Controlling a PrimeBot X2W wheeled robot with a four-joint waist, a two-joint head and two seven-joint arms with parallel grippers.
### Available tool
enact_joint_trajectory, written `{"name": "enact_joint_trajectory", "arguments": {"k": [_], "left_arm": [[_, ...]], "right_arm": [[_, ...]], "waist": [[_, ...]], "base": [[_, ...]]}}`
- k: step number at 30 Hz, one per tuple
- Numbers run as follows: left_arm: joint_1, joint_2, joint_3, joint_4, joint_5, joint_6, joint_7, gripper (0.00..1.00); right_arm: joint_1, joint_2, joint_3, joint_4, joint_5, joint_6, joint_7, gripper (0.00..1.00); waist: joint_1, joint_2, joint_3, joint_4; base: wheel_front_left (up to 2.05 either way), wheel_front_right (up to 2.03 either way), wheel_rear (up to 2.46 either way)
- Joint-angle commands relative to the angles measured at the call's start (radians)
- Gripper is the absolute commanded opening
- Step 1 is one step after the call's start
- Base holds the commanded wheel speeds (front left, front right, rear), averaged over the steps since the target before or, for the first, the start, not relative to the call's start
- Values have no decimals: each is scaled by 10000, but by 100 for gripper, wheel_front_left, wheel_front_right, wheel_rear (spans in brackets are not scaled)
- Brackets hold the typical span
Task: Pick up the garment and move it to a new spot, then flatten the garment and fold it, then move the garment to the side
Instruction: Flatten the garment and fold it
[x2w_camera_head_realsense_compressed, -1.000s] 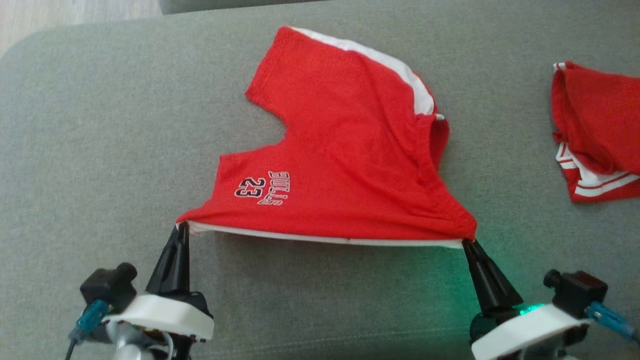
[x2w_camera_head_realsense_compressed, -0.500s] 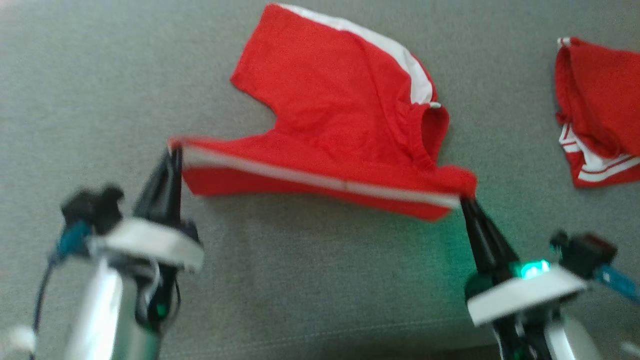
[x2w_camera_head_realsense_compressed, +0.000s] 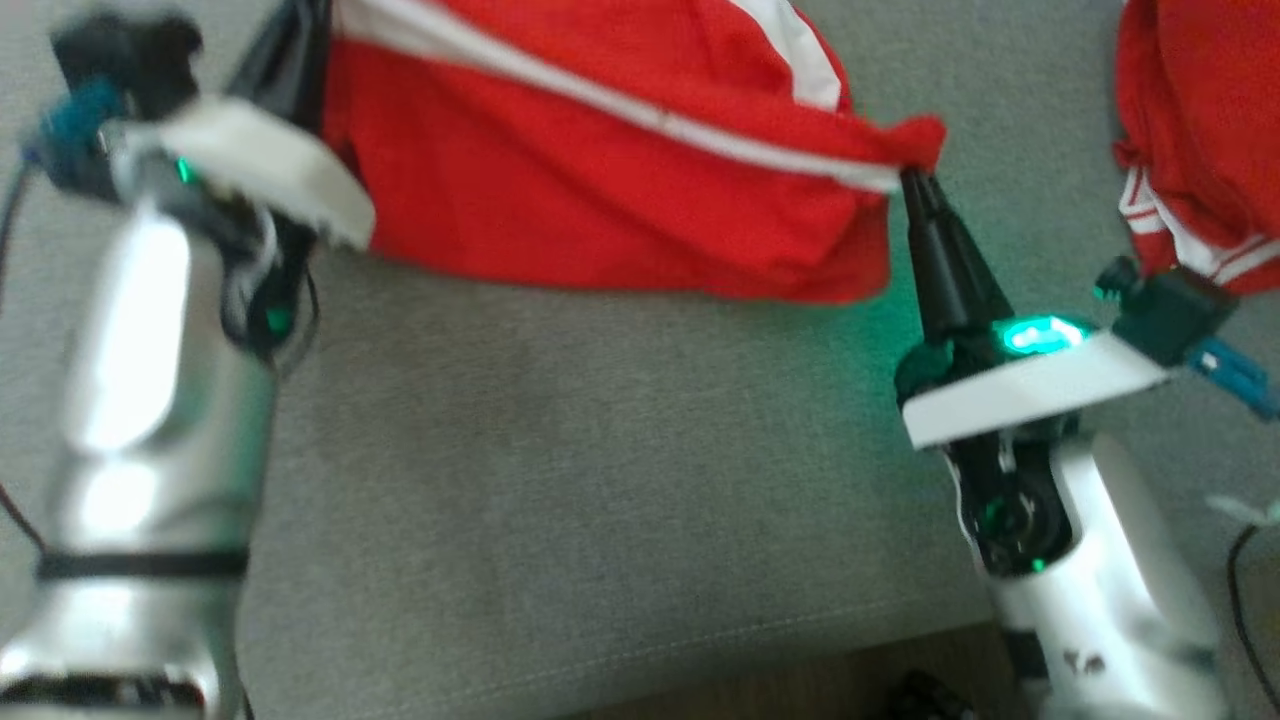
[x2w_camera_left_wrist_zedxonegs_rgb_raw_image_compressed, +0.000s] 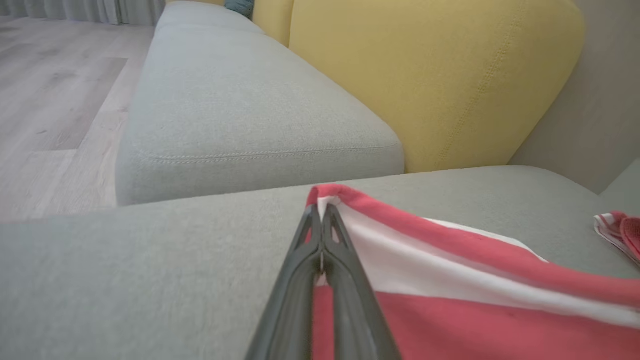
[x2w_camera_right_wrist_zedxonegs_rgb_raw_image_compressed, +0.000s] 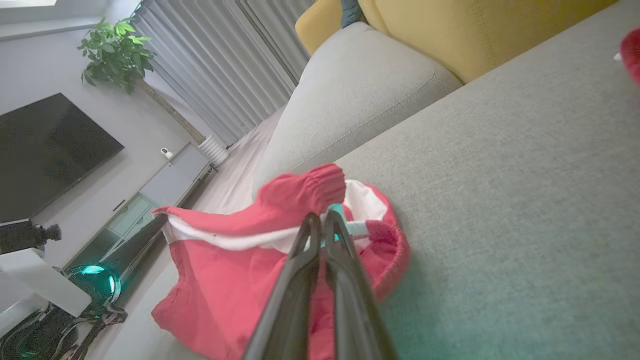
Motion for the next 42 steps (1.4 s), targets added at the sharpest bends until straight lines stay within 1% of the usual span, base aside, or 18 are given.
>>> {"name": "enact_joint_trajectory", "arguments": {"k": [1,5,9,13,14,18,19,20,21,22,23,26,28,32,34,36,39,42], "left_arm": [[-931,468,124,166,-85,-41,-24,0],[-2416,722,-370,1520,-205,-81,-45,0],[-3505,946,-1006,2803,-491,-88,-87,0],[-4202,1124,-1493,3865,-804,-89,-334,0],[-4202,1124,-1493,3865,-804,-89,-334,0],[-4640,1252,-1770,4850,-1104,-90,-484,0],[-4720,1264,-1791,5075,-1195,-90,-522,0],[-4780,1275,-1840,5282,-1264,-90,-549,0],[-4812,1276,-1899,5495,-1350,-91,-503,23],[-4834,1254,-1939,5663,-1499,-91,-449,55],[-4848,1235,-1953,5803,-1670,-91,-416,100],[-4834,1231,-2103,6040,-1966,-91,-572,100],[-4810,1262,-2141,6092,-2089,-91,-966,100],[-4610,1341,-2126,6130,-2046,29,-1815,100],[-4401,1372,-2059,5931,-1917,347,-2013,100],[-4064,1397,-1847,5364,-1812,733,-2072,100],[-3106,1517,-1265,3603,-1468,1412,-2082,100],[-1727,1533,-649,1822,-1125,1855,-2084,100]], "right_arm": [[-439,45,245,-80,176,-9,-221,0],[-1238,45,519,559,510,-9,-450,0],[-1955,46,890,1267,893,-9,-715,0],[-2486,46,1253,1867,1252,-9,-1049,0],[-2486,46,1253,1867,1252,-9,-1049,0],[-2870,46,1601,2330,1484,-9,-1275,0],[-2953,46,1684,2413,1519,-9,-1325,37],[-3025,46,1775,2486,1541,-9,-1366,100],[-3089,46,1862,2552,1542,-9,-1411,100],[-3141,46,1933,2602,1504,-9,-1472,100],[-3179,46,1996,2630,1452,-9,-1537,100],[-3212,-16,2056,2592,1139,-9,-1785,100],[-3173,-222,2100,2438,837,-9,-1946,100],[-2971,-843,1796,2050,-557,-9,-2235,100],[-2743,-1006,1410,1744,-1256,-9,-2292,100],[-2463,-1126,1015,1414,-1930,-9,-2313,100],[-1998,-1168,521,973,-2629,-9,-2323,100],[-1555,-1200,144,677,-3035,-9,-2325,100]], "waist": [[0,0,326,-320],[0,0,663,-702],[0,0,908,-1091],[0,0,1040,-1406],[0,0,1040,-1406],[0,0,1145,-1625],[0,0,1163,-1659],[0,0,1176,-1691],[0,0,1184,-1724],[0,0,1192,-1742],[0,0,1196,-1744],[0,0,1174,-1681],[0,0,1132,-1591],[0,0,940,-1360],[0,0,800,-1224],[0,0,646,-1078],[0,0,421,-888],[0,0,164,-706]], "base": [[0,0,0],[0,0,0],[0,0,0],[0,0,0],[0,0,0],[0,0,0],[0,0,0],[0,0,0],[0,0,0],[0,0,0],[0,0,0],[0,0,0],[0,0,0],[0,0,0],[0,0,0],[0,0,0],[0,0,0],[0,0,0]]}}
